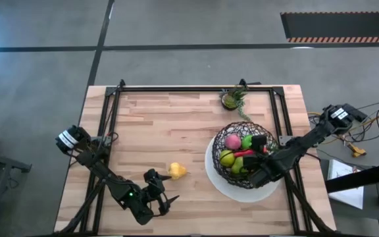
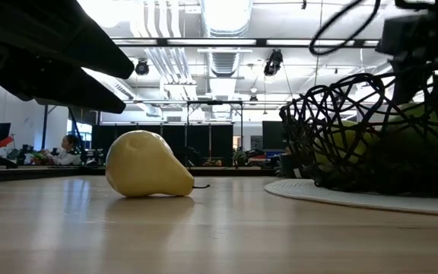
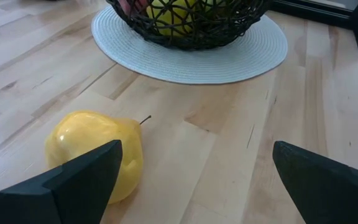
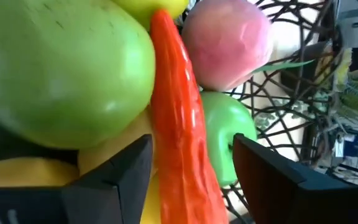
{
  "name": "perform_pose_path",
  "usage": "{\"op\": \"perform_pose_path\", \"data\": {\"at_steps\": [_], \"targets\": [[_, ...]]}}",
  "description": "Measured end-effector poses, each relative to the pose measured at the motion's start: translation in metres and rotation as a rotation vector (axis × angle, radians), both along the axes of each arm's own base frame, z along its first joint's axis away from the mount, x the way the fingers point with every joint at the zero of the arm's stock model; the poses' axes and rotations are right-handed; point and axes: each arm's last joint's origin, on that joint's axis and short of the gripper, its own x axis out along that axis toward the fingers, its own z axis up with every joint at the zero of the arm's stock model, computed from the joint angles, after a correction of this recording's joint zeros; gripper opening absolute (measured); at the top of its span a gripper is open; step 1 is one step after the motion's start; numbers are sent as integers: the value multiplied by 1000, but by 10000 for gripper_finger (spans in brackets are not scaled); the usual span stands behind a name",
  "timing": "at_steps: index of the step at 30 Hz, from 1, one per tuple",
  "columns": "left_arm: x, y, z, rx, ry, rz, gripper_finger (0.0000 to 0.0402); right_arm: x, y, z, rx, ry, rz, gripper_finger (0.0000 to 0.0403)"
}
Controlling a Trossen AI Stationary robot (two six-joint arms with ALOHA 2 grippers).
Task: Build produce basket
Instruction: Put the carrot into the wire basket, then put the yellow pear into the wire basket
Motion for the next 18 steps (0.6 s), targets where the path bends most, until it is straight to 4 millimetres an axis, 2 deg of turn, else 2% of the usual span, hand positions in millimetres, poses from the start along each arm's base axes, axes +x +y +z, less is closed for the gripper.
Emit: {"op": "perform_pose_path", "data": {"at_steps": [5,10,15,18], "targets": [[0,0,0,0,0,0,400,5,5,28,54,-6,-2,213],[0,1,1,25,-23,28,400,14,18,58,134,-168,-9,204],[0,3,3,92,-80,97,400,20,56,74,194,-483,128,194],[5,7,4,152,-29,52,400,17,85,69,231,-655,255,194]]}}
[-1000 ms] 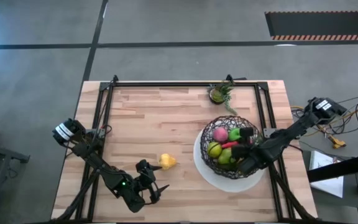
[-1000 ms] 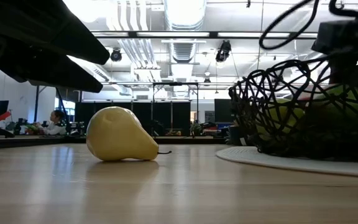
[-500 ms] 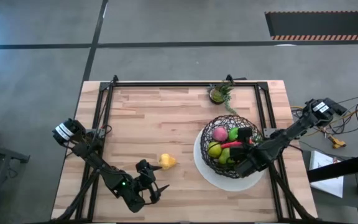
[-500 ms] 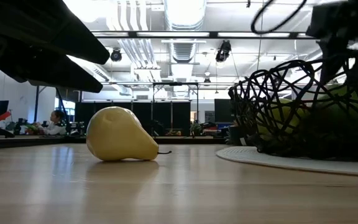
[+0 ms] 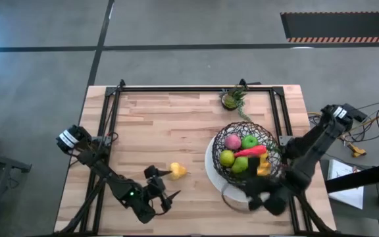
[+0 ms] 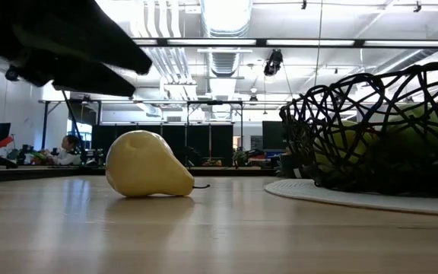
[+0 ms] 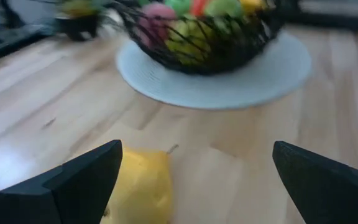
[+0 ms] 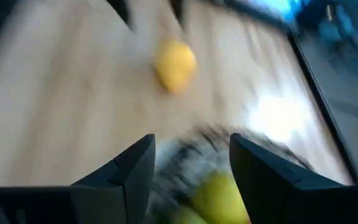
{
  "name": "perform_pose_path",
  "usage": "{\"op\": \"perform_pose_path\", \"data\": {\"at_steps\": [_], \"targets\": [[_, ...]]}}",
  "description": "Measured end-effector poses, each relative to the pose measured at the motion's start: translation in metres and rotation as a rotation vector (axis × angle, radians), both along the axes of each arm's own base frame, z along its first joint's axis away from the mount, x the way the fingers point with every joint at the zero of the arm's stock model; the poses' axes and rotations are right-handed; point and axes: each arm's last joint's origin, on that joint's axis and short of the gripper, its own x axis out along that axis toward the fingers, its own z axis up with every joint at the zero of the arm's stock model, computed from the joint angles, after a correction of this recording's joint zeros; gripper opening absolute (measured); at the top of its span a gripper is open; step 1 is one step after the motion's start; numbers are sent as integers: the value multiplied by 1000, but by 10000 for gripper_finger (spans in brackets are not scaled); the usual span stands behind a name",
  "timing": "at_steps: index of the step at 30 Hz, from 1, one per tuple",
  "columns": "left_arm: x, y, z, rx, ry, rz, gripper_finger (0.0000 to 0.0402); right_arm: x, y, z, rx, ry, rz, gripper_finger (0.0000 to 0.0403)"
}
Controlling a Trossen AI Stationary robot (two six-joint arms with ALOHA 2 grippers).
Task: Build produce basket
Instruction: Put the yellow pear into the wire basket
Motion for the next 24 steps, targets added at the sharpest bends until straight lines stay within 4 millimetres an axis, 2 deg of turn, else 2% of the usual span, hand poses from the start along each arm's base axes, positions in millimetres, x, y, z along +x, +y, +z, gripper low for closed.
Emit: {"op": "perform_pose_path", "data": {"at_steps": [5,10,14,17,20,24], "targets": [[34,15,16,39,175,-211,400,-9,39,-26,42,-165,198,194],[75,49,29,28,351,-410,400,-15,60,-57,48,-184,269,194],[92,83,35,-8,591,-405,400,-13,67,-83,56,-152,244,194],[101,103,37,-51,750,-419,400,-11,70,-98,40,-123,231,194],[109,112,35,-109,823,-475,399,-10,72,-109,5,-115,209,194],[113,116,19,-143,923,-509,399,-8,72,-115,-30,-137,167,194]]}}
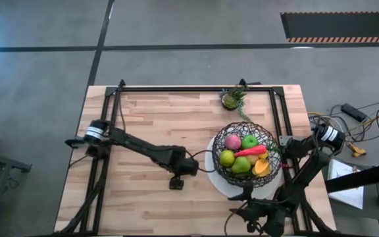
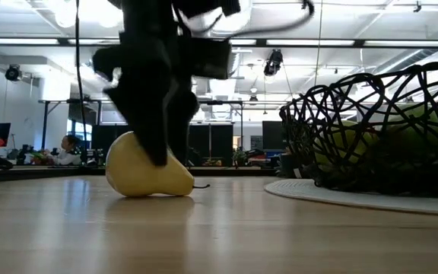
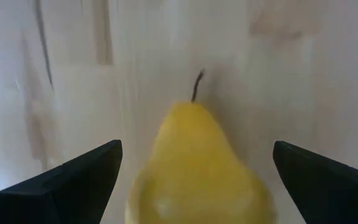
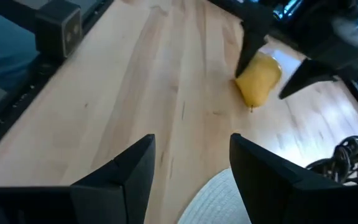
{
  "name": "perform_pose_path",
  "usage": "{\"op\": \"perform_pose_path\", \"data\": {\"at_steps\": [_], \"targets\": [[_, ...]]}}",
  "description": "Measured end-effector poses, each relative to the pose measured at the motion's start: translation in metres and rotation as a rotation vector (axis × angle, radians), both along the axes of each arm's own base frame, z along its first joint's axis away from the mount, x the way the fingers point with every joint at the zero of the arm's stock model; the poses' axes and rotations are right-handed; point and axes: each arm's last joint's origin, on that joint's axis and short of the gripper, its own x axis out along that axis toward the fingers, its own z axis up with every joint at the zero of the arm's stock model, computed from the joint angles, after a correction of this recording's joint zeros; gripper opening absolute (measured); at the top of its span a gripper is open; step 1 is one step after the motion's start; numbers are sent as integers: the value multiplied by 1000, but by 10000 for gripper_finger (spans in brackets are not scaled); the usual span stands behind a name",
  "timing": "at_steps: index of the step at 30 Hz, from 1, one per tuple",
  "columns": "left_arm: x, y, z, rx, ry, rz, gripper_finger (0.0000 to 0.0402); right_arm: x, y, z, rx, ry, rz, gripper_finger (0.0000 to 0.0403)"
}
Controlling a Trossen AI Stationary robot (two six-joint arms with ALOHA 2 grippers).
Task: Build produce basket
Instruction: Put the yellow pear into the wire basket
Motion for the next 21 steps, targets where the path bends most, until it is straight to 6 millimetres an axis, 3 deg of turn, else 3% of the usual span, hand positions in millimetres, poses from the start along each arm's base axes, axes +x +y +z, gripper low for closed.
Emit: {"op": "perform_pose_path", "data": {"at_steps": [5,11,21], "targets": [[-6,2,-19,40,149,7,399,0,0,1,-4,-8,-7,194],[-13,3,-22,62,225,53,392,-1,-2,4,-12,-17,-7,194],[-6,-2,-18,91,127,3,303,-1,-3,3,-13,-14,-8,194]]}}
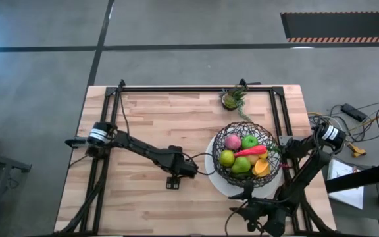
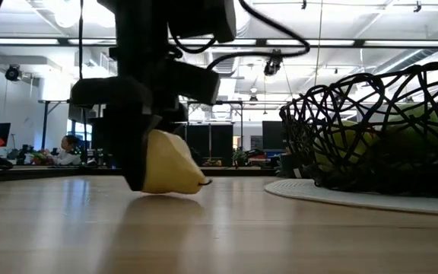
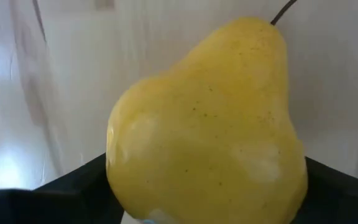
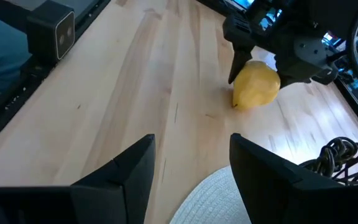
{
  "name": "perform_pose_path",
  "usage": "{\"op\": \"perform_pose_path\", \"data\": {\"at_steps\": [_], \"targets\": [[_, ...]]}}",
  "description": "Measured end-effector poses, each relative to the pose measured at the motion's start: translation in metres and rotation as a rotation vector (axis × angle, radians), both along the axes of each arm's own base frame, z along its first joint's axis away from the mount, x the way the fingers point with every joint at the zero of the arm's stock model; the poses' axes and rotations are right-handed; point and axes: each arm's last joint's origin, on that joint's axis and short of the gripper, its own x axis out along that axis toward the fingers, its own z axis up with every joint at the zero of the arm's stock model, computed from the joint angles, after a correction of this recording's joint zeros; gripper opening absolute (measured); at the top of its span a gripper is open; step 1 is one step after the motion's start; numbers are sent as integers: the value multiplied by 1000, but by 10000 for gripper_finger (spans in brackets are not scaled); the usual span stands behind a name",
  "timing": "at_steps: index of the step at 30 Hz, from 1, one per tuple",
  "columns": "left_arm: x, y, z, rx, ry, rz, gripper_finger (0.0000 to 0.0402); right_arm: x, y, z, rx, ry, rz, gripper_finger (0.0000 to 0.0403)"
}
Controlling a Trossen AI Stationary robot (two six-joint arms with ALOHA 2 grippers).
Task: Build produce basket
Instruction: Put the yellow pear into the wire basket
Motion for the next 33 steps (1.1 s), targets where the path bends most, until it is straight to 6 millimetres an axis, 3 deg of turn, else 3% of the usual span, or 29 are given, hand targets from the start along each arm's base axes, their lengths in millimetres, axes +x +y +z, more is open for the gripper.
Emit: {"op": "perform_pose_path", "data": {"at_steps": [10,13,18,23,28,33], "targets": [[5,-24,10,-6,-265,-42,297,-1,-1,-2,23,2,-12,194],[2,-30,12,-67,-455,-15,297,-2,-3,-5,39,8,-24,194],[0,-47,2,-289,-914,13,296,-3,-4,-7,37,6,-21,194],[-8,-56,-7,-475,-1273,12,295,7,3,5,9,-87,55,194],[-4,-62,-9,-504,-1414,-19,295,21,8,27,-27,-251,136,194],[10,-72,-16,-481,-1417,-54,295,40,-1,41,-40,-344,176,196]]}}
